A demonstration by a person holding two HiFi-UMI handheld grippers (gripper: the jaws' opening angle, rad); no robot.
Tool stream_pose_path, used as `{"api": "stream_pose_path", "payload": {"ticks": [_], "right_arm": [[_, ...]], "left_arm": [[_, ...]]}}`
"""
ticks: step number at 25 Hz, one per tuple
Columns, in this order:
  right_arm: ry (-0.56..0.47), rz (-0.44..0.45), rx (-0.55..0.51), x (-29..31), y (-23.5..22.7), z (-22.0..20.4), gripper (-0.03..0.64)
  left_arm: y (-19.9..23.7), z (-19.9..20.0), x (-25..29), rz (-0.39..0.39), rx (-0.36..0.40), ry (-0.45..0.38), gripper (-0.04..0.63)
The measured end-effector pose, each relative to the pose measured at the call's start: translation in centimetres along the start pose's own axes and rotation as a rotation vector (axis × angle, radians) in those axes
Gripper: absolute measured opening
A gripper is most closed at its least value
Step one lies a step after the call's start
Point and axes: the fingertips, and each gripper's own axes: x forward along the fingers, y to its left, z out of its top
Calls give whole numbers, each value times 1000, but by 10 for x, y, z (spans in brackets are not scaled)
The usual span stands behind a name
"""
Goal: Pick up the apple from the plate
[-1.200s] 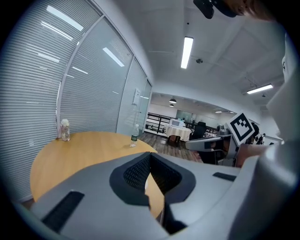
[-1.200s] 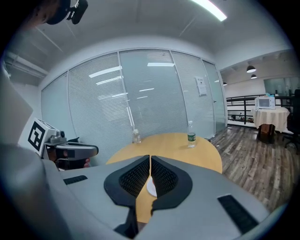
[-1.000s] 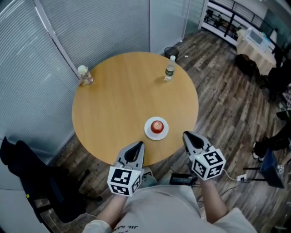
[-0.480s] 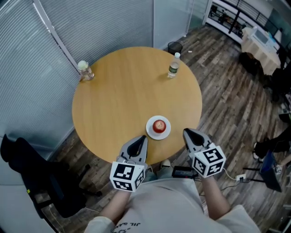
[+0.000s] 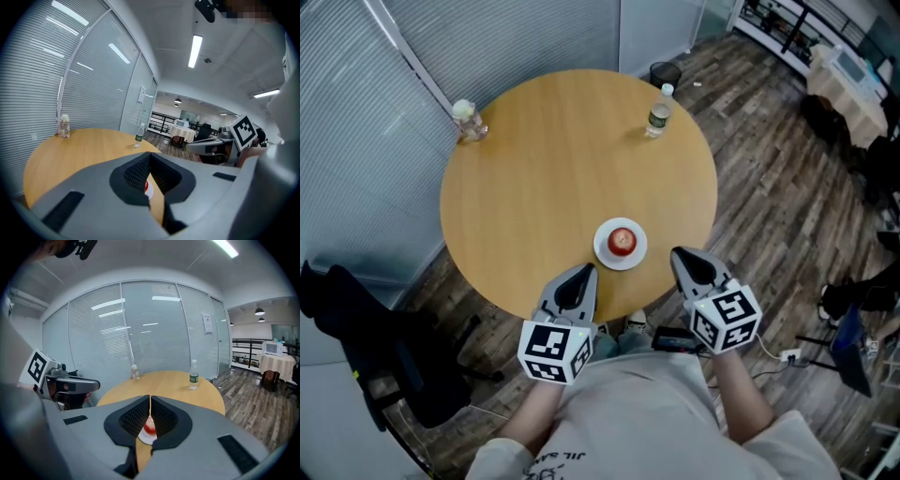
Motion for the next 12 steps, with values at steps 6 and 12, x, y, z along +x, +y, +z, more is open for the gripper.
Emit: {"api": "stream_pose_path", "payload": {"ticks": [6,12], "right_arm": [[12,16,14,11,1,-5,32],[47,25,-11,24,0,-11,32]], "left_arm": [[5,-6,6,6,-10,17,3],[10,-10,15,12,-10,42,3]]}}
